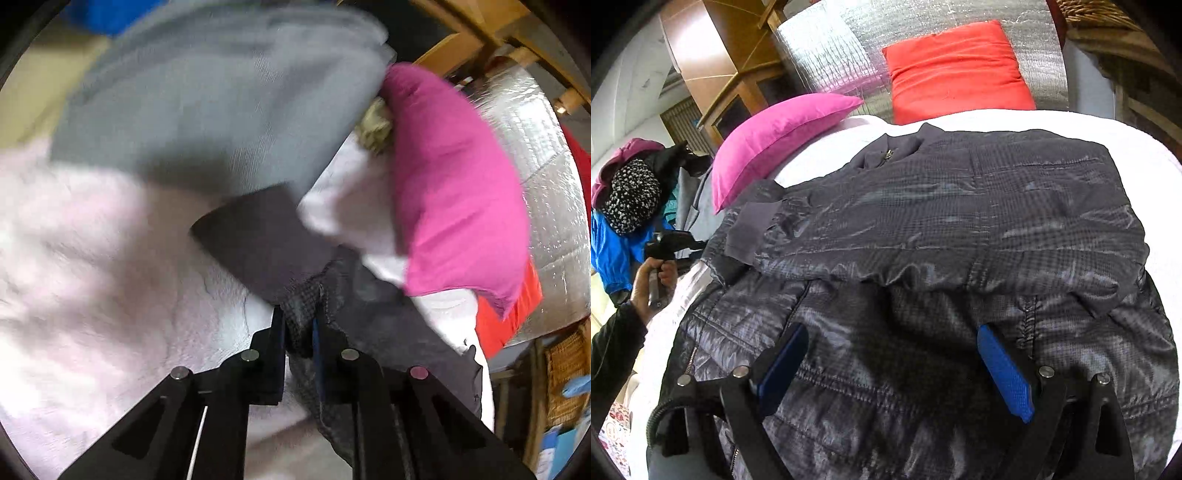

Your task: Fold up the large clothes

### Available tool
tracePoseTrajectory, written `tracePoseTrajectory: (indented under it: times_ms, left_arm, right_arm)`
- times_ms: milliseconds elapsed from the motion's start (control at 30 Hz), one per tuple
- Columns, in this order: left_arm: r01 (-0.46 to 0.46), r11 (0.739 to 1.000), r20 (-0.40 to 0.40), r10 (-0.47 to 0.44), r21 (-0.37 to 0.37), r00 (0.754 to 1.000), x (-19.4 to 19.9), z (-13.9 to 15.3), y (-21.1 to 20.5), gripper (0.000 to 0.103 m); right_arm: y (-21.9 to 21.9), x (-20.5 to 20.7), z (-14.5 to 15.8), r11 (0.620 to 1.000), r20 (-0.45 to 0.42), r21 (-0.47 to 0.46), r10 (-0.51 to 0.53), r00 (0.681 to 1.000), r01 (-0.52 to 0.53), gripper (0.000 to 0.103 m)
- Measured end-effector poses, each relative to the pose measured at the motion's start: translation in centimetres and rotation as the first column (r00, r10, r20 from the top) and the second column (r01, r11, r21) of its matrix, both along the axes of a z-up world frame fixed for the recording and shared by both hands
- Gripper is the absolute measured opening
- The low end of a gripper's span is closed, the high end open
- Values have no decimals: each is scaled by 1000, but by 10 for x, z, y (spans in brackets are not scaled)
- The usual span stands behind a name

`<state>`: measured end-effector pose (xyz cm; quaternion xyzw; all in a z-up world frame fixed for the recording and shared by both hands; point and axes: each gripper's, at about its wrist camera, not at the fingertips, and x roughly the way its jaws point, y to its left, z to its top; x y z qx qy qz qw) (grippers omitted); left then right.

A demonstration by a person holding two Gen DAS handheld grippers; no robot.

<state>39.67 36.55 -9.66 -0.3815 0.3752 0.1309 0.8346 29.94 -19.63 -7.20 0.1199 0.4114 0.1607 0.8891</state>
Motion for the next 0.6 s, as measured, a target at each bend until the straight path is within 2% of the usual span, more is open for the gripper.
tracePoseTrajectory:
  times_ms: [133,200,333,400,500,600]
  left_arm:
    - [-1,987,80,-12,159,997,-30,60,-12,12]
    - [6,968,134,-40,249,990,-46,96,-25,12]
    - [19,913,229,-122,408,966,-59,166,-68,12]
    - [27,879,278,-179,476,944,-66,204,-103,12]
    - [36,840,327,-250,541,911,-71,243,-153,12]
    - [61,800,347,-325,596,880,-70,270,-206,12]
  right_arm:
    - [-5,-2,0,1000,7,30,-5,1000,4,95]
    - [-7,-2,0,999,11,46,-8,1000,7,95]
    - [-14,-6,0,996,27,89,-15,1000,12,95]
    - [-21,-7,-2,991,29,131,-25,999,21,95]
    - [-31,-9,-3,982,35,189,-35,999,28,94]
    - [-38,-11,-3,971,42,236,-41,998,30,94]
